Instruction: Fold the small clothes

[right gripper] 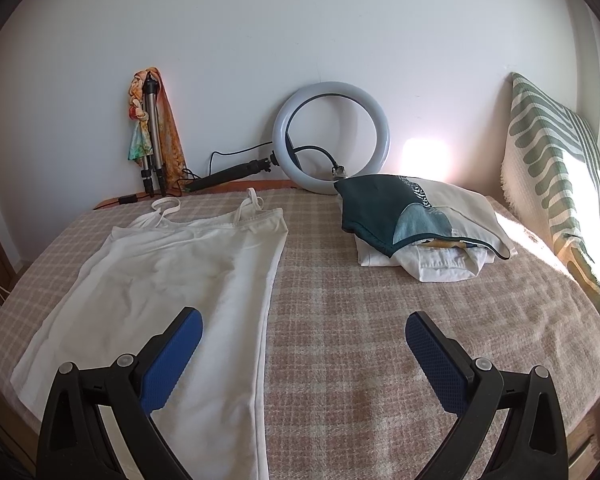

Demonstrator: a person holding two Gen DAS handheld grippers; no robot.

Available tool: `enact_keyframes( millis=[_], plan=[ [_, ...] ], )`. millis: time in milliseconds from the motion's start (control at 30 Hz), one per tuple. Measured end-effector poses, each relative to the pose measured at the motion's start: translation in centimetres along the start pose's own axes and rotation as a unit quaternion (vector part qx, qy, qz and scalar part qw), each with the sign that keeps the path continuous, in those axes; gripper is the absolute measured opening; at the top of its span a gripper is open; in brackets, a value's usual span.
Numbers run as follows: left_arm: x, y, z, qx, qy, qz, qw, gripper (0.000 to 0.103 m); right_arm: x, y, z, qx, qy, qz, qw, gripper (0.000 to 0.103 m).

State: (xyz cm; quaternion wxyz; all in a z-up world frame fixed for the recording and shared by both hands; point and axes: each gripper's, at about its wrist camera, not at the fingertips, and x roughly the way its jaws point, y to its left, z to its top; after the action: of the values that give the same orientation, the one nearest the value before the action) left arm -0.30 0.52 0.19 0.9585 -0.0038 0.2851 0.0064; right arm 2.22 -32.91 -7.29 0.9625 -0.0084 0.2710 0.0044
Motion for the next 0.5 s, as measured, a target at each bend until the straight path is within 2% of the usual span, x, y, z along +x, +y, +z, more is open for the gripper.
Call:
enact_keyframes(
  millis=[500],
  plan=[
    [0.3, 1.6, -0.5, -0.012, 0.015, 0.004, 0.9998, 0.103, -0.4, 1.4, 0.7, 0.001, -0.013, 0.025, 1.000, 0.103]
  ],
)
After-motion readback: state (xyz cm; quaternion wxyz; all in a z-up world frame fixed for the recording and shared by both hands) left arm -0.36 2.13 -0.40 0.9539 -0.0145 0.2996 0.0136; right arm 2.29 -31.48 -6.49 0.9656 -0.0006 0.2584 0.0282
